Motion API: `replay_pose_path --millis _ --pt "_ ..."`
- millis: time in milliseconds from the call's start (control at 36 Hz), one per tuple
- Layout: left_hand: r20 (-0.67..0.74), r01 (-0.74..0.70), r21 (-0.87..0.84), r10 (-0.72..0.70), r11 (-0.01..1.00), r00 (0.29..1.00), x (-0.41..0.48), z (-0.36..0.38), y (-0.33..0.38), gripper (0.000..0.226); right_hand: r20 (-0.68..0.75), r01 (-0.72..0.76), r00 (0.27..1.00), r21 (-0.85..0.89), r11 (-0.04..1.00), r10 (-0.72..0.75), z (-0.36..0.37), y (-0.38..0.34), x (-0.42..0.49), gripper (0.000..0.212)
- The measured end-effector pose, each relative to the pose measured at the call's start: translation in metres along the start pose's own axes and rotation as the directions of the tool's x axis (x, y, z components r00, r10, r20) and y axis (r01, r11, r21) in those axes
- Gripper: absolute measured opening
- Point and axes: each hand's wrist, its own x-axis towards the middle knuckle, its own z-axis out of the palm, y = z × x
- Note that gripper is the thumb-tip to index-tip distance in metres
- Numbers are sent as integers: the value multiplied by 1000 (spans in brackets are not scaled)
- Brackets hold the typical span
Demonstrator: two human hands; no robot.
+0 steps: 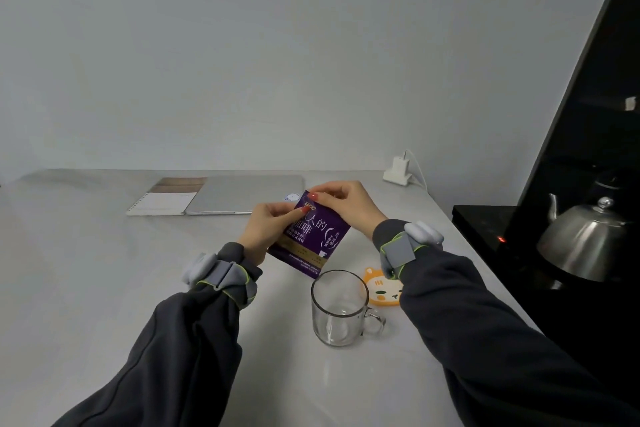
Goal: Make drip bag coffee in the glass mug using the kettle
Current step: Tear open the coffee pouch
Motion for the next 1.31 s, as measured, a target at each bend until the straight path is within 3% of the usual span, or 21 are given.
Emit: replay_pose_path --millis 111,222,333,417,500,639,750,806,889,972,1139,1194,1306 --pt "9 -31 12 30 999 999 3 1 0 18 -52 18 998 -17 1000 -18 2 3 6 9" --pt "-6 -50 49 50 998 999 8 0 -2 23 4 12 1000 -31 999 -12 1 6 9 12" --pt "25 -132 225 129 966 991 18 -1 -4 24 79 69 995 -150 986 -57 1 7 12 14" --pt "47 -166 384 160 908 986 29 0 -9 27 87 93 994 -270 958 -72 -2 7 18 3" --pt "38 -166 518 172 839 984 34 0 -12 30 117 132 988 -351 927 -97 -4 6 20 9" --pt "24 -176 341 178 924 984 37 4 -12 31 38 181 983 -304 935 -178 4 16 20 30" --pt "2 -141 198 143 970 990 36 11 -15 29 -24 159 986 -213 964 -168 7 23 19 18" --pt "-57 -163 212 179 964 982 38 11 -18 30 -25 108 994 -73 991 -110 5 24 19 5" --pt "-165 -169 216 207 962 964 43 7 -22 31 42 -47 998 71 996 44 -3 25 19 17" --pt "-195 -149 173 182 974 964 45 2 -21 29 105 -90 991 42 995 85 -8 27 20 15" --pt "-140 -121 44 126 992 982 39 4 -22 26 34 -45 998 -77 996 48 -5 32 31 14" --pt "-98 -104 41 107 994 989 39 3 -21 26 38 -17 999 -135 991 22 -1 31 32 13" --pt "-144 -99 77 109 992 984 45 3 -22 27 7 12 1000 -230 973 -11 8 28 32 15"
